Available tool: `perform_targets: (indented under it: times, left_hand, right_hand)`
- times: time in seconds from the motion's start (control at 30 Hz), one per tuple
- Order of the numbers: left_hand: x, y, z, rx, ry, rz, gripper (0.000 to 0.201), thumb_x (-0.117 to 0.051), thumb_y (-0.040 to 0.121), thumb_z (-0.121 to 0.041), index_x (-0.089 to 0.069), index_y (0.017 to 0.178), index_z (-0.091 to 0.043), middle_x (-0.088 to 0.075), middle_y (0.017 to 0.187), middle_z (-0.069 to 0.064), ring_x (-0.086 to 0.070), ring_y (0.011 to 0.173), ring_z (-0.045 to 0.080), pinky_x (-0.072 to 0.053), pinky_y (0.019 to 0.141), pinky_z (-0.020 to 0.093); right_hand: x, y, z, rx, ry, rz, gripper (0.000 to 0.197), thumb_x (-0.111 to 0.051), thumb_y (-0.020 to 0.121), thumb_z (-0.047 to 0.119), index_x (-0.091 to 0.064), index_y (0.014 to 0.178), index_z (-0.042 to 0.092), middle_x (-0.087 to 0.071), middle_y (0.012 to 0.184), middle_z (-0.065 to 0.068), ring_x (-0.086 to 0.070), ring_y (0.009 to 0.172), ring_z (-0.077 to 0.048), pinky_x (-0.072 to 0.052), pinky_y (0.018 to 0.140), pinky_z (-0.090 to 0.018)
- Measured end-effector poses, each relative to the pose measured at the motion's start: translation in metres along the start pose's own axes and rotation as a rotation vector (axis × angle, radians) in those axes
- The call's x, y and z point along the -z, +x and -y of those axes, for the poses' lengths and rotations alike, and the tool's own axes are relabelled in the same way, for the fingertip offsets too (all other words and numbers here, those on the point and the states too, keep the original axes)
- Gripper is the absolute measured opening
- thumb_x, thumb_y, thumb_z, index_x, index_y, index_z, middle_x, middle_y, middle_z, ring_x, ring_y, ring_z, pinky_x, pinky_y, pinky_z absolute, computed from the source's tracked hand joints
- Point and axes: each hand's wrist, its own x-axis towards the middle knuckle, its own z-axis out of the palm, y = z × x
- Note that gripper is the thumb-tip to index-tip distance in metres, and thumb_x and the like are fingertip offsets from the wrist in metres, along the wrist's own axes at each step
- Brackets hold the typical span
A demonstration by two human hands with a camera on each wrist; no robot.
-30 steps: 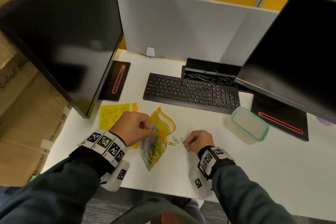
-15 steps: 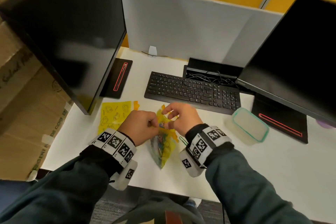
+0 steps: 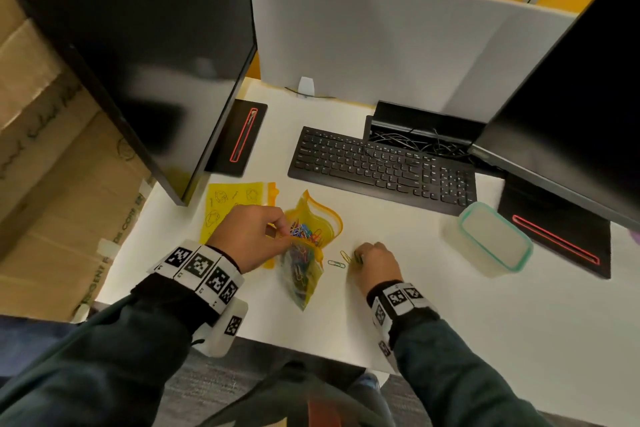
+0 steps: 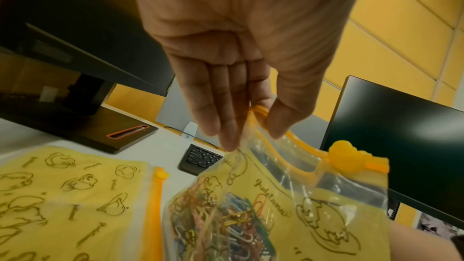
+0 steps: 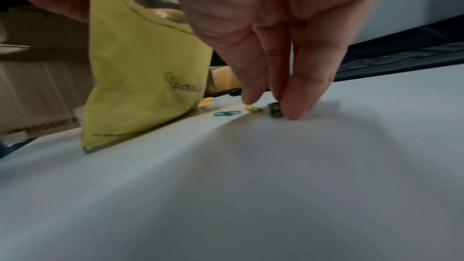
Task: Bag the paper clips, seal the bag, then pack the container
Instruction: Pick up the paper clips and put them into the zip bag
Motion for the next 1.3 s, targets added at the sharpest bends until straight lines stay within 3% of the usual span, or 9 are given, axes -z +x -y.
perform_targets:
  times: [0.2, 0.37, 0.57, 0.7, 0.8, 0.87, 1.0, 1.17, 1.3]
  left_hand:
    - [0.004, -0.005, 0.001, 0.012, -0.013, 0.016, 0.018, -0.070, 0.072, -0.013, -0.061, 0.063, -0.026, -0.066, 0.072, -0.009, -0.064, 0.072, 0.005, -0.050, 0.066, 0.022]
    - [0.007, -0.007, 0.005, 0.027, -0.012, 0.009, 0.014, -0.070, 0.072, -0.011, -0.064, 0.066, -0.021, -0.068, 0.076, -0.004, -0.066, 0.076, 0.009, -0.052, 0.071, 0.026]
    - [0.006, -0.007, 0.007, 0.049, -0.023, -0.016, 0.010, -0.071, 0.071, -0.011, -0.066, 0.067, -0.019, -0.069, 0.076, -0.002, -0.066, 0.074, 0.010, -0.053, 0.071, 0.027]
    - [0.003, -0.007, 0.004, 0.049, -0.017, -0.011, 0.023, -0.071, 0.070, -0.013, -0.059, 0.059, -0.029, -0.069, 0.076, -0.003, -0.064, 0.072, 0.006, -0.052, 0.069, 0.025]
    - [0.002, -0.007, 0.003, 0.059, -0.015, -0.009, 0.024, -0.071, 0.069, -0.013, -0.059, 0.058, -0.029, -0.070, 0.076, -0.002, -0.064, 0.070, 0.005, -0.052, 0.068, 0.025]
    - [0.002, -0.008, 0.002, 0.062, -0.017, -0.010, 0.024, -0.072, 0.069, -0.012, -0.059, 0.057, -0.029, -0.070, 0.075, -0.003, -0.062, 0.069, 0.004, -0.051, 0.065, 0.023]
    - [0.003, -0.009, 0.005, 0.077, -0.029, -0.012, 0.014, -0.071, 0.069, -0.010, -0.065, 0.063, -0.021, -0.071, 0.076, 0.001, -0.063, 0.069, 0.006, -0.051, 0.067, 0.025]
    - [0.005, -0.010, 0.008, 0.083, -0.033, -0.019, 0.007, -0.071, 0.069, -0.010, -0.069, 0.067, -0.016, -0.070, 0.074, -0.002, -0.066, 0.074, 0.013, -0.053, 0.071, 0.027]
    - [0.005, -0.009, 0.011, 0.087, -0.024, -0.019, 0.006, -0.071, 0.069, -0.011, -0.068, 0.066, -0.016, -0.069, 0.073, -0.002, -0.066, 0.074, 0.015, -0.049, 0.065, 0.022]
  right_hand:
    - [-0.012, 0.000, 0.024, 0.164, -0.044, 0.023, 0.031, -0.046, 0.090, 0.006, -0.058, 0.118, 0.007, -0.052, 0.120, -0.013, -0.054, 0.112, -0.031, -0.044, 0.097, -0.032]
    - [0.015, 0.000, -0.017, 0.016, 0.041, -0.133, 0.039, -0.043, 0.088, -0.006, -0.054, 0.124, 0.002, -0.055, 0.127, -0.015, -0.052, 0.118, -0.028, -0.038, 0.100, -0.026]
    - [0.007, -0.001, -0.033, -0.020, 0.015, -0.102, 0.032, -0.043, 0.089, -0.004, -0.059, 0.116, 0.000, -0.057, 0.120, -0.015, -0.057, 0.109, -0.028, -0.042, 0.091, -0.023]
    - [-0.008, 0.001, -0.002, 0.055, 0.026, -0.049, 0.024, -0.050, 0.092, 0.017, -0.063, 0.106, 0.004, -0.054, 0.116, -0.012, -0.057, 0.105, -0.029, -0.044, 0.094, -0.029]
    - [-0.020, 0.001, 0.021, 0.083, -0.020, 0.002, 0.040, -0.059, 0.086, 0.038, -0.060, 0.109, 0.006, -0.049, 0.118, -0.009, -0.054, 0.107, -0.028, -0.046, 0.094, -0.035]
    - [-0.024, 0.001, 0.031, 0.120, -0.094, 0.024, 0.040, -0.061, 0.086, 0.033, -0.058, 0.114, 0.005, -0.047, 0.119, -0.011, -0.051, 0.111, -0.030, -0.046, 0.094, -0.036]
    - [-0.023, 0.003, 0.038, 0.219, -0.215, 0.062, 0.031, -0.039, 0.094, 0.006, -0.056, 0.119, 0.001, -0.049, 0.123, -0.018, -0.050, 0.115, -0.033, -0.044, 0.095, -0.038]
    - [-0.020, 0.005, 0.041, 0.257, -0.293, 0.080, 0.033, -0.036, 0.095, 0.007, -0.053, 0.123, 0.002, -0.054, 0.124, -0.018, -0.052, 0.115, -0.034, -0.044, 0.094, -0.037]
    - [-0.023, 0.005, 0.043, 0.227, -0.340, 0.094, 0.034, -0.034, 0.095, 0.004, -0.046, 0.126, 0.001, -0.051, 0.128, -0.017, -0.046, 0.120, -0.032, -0.044, 0.094, -0.039]
